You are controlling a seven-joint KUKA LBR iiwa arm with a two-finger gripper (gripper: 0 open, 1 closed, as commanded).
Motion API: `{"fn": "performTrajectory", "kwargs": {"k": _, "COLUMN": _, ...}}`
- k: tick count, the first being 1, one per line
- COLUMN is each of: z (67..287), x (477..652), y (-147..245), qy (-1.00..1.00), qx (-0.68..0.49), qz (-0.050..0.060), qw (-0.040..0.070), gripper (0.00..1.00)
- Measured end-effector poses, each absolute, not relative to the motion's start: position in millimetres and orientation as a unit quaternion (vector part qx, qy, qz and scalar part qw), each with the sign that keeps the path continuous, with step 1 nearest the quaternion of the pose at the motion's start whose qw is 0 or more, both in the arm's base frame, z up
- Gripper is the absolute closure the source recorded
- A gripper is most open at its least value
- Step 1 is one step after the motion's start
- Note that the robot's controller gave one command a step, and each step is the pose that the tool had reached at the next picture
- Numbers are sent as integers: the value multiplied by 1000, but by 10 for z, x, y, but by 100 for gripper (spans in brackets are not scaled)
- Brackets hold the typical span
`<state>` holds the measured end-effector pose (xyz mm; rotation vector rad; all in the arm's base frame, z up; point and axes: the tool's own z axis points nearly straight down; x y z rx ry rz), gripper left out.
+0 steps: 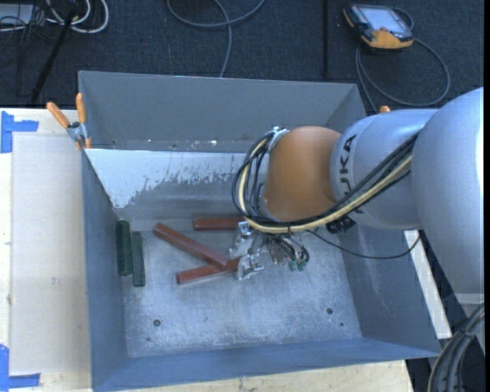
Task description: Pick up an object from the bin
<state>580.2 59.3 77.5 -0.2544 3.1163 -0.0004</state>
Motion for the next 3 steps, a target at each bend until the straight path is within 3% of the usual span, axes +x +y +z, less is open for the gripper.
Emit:
{"fn": "performTrajectory", "kwargs": {"k": 1, "z": 782, "x": 5802, "y": 593, "qy": 997, "qx": -81, "qz": 0, "qw": 7, "gripper": 100}}
{"fn": "performTrajectory", "kwargs": {"k": 2, "z": 1106, "x": 5919, "y": 560, "qy": 997, "qx": -74, "qz": 0, "qw": 3, "gripper": 100}}
{"fn": "performTrajectory", "kwargs": {"k": 3, "z": 2297, "x": 5468, "y": 501, "qy": 971, "qx": -240, "qz": 0, "qw": 0, "gripper": 100}}
